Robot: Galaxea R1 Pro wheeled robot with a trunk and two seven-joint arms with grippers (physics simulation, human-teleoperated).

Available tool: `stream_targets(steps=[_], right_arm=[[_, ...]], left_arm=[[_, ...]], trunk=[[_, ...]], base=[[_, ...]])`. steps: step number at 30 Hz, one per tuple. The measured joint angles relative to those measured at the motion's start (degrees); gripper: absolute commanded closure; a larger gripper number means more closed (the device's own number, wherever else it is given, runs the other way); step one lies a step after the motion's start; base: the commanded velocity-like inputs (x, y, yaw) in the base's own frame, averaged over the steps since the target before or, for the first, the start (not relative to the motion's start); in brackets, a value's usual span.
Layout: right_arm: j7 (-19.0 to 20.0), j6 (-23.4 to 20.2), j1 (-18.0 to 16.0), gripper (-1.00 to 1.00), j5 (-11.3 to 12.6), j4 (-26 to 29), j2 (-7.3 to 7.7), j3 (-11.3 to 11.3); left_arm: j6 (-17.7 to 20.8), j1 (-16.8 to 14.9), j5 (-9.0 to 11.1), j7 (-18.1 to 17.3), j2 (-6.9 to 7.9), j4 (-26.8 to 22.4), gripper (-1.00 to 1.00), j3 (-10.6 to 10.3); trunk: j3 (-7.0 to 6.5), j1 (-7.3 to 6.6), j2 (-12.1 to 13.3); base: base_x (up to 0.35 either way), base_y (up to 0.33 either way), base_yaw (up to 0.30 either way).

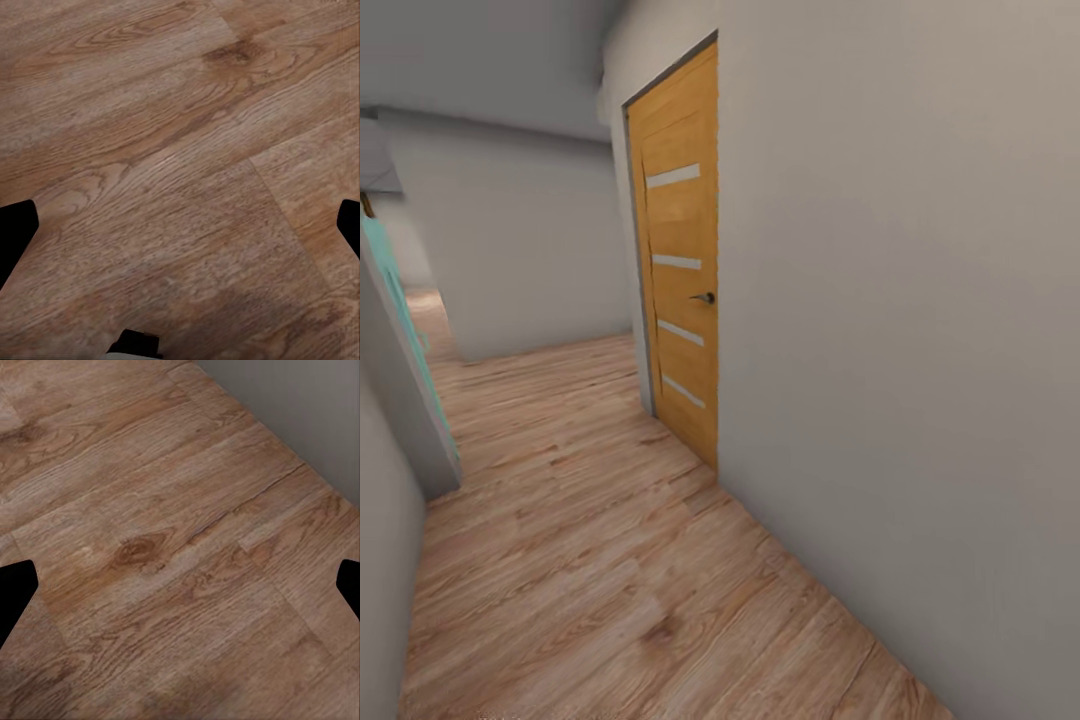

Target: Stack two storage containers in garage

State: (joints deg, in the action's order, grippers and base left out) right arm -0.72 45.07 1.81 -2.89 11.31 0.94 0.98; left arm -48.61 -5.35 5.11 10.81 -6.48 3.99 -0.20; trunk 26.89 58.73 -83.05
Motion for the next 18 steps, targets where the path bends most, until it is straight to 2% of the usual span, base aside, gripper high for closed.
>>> stream_targets(steps=[18], right_arm=[[0.0,0.0,0.0,-1.00,0.0,0.0,0.01,0.0]], left_arm=[[0.0,0.0,0.0,0.0,0.00,0.0,-1.00,0.0]], trunk=[[0.00,0.00,0.0]], base=[[0.000,0.000,0.296]])
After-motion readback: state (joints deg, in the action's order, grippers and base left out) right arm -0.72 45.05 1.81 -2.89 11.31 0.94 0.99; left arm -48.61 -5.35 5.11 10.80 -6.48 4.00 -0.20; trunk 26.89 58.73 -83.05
